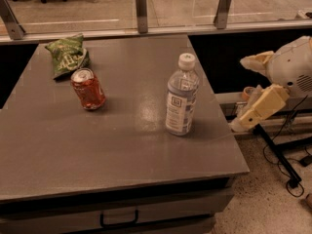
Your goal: Pick blue plastic bottle
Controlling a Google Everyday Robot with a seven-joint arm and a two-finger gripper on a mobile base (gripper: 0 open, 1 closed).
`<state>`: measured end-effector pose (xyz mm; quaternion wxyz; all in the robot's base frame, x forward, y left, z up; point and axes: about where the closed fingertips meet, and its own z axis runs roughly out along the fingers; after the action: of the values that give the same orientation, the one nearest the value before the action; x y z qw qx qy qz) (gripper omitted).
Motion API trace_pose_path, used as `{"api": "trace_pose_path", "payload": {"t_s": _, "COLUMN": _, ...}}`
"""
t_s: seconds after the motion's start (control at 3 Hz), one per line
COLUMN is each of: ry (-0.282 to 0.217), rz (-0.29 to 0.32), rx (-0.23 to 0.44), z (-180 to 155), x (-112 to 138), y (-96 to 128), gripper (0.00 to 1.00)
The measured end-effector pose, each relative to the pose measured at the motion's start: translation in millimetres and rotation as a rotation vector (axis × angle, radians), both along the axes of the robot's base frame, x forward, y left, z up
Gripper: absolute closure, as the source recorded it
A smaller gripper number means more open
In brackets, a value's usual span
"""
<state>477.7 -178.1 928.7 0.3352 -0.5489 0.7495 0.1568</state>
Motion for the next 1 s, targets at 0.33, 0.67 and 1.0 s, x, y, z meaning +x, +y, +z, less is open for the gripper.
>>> {"api": "trace_pose_path", "payload": {"t_s": 0.33, "ry": -0.005, "rz": 0.096, "rx": 0.220, "z": -1, "x": 7, "y": 43, "gripper": 0.00}}
{"api": "trace_pose_path", "payload": {"t_s": 0.67, "ry": 0.020, "rz": 0.197, "rx": 0.374, "z": -2, "x": -1, "y": 80, "gripper": 0.00}}
{"api": "trace_pose_path", "payload": {"t_s": 1.0, "ry": 0.016, "rz": 0.258, "rx": 0.467, "z": -2, "x": -8, "y": 100, "gripper": 0.00}}
